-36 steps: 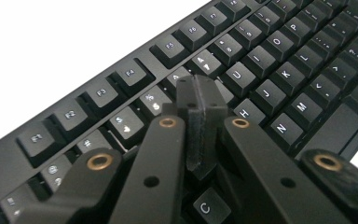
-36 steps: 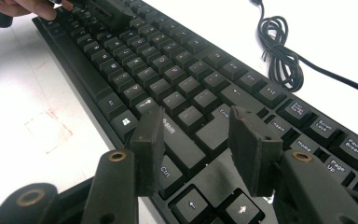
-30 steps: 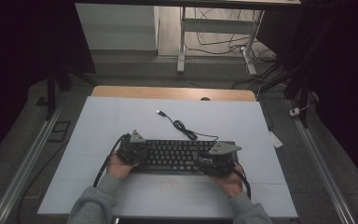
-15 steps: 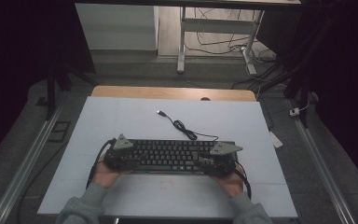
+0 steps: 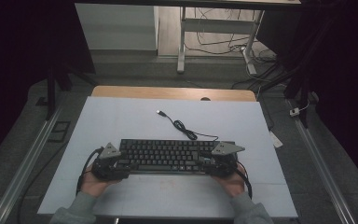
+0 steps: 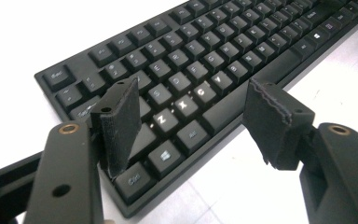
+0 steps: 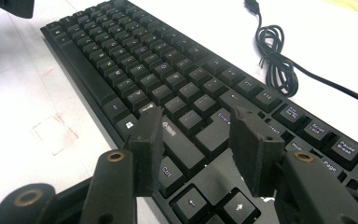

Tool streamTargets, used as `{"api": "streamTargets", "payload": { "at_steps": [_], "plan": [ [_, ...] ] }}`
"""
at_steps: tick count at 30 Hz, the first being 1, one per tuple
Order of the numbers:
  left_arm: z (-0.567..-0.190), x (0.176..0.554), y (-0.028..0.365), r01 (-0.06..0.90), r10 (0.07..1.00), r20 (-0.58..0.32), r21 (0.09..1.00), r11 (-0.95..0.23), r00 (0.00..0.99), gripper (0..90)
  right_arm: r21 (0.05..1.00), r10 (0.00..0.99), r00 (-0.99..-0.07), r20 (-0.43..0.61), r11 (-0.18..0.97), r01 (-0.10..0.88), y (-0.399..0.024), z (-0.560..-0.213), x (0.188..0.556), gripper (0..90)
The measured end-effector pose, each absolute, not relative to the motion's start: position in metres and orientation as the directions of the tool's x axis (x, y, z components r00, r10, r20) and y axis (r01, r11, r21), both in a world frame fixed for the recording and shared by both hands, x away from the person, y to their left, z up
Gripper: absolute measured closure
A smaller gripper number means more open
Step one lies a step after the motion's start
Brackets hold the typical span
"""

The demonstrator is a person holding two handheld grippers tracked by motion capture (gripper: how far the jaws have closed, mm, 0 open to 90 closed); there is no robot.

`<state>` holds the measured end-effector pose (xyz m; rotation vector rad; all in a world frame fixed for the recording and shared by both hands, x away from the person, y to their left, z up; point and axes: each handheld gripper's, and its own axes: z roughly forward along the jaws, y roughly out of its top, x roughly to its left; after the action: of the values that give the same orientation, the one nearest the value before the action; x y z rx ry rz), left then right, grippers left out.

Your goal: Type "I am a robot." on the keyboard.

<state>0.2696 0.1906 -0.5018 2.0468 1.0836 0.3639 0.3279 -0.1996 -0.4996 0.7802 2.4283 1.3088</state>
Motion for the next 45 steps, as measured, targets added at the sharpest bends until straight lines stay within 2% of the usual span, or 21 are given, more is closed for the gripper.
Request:
{"api": "streamTargets", "payload": {
  "at_steps": [17,28,32,37,45],
  "plan": [
    [-0.505,0.269,0.193,0.582,0.801,-0.096,0.739,-0.34,0.591,35.5,0.836,0.56,-0.828,0.024,0.443,0.324,-0.193,-0.497,0.328,54.9],
    [-0.508,0.271,0.193,0.587,0.8,-0.1,0.733,-0.342,0.591,35.2,0.812,0.549,-0.835,0.016,0.48,0.332,-0.167,-0.496,0.334,56.8],
    [-0.509,0.271,0.193,0.588,0.8,-0.098,0.731,-0.346,0.592,35.2,0.793,0.542,-0.84,0.011,0.507,0.338,-0.154,-0.495,0.337,66.5],
    [-0.51,0.271,0.192,0.59,0.799,-0.095,0.727,-0.353,0.594,35.1,0.766,0.513,-0.858,0.012,0.547,0.338,-0.14,-0.498,0.338,88.7],
    [-0.511,0.271,0.191,0.593,0.798,-0.095,0.723,-0.356,0.595,35.1,0.738,0.484,-0.875,-0.001,0.591,0.326,-0.122,-0.503,0.34,89.6]
  ]
}}
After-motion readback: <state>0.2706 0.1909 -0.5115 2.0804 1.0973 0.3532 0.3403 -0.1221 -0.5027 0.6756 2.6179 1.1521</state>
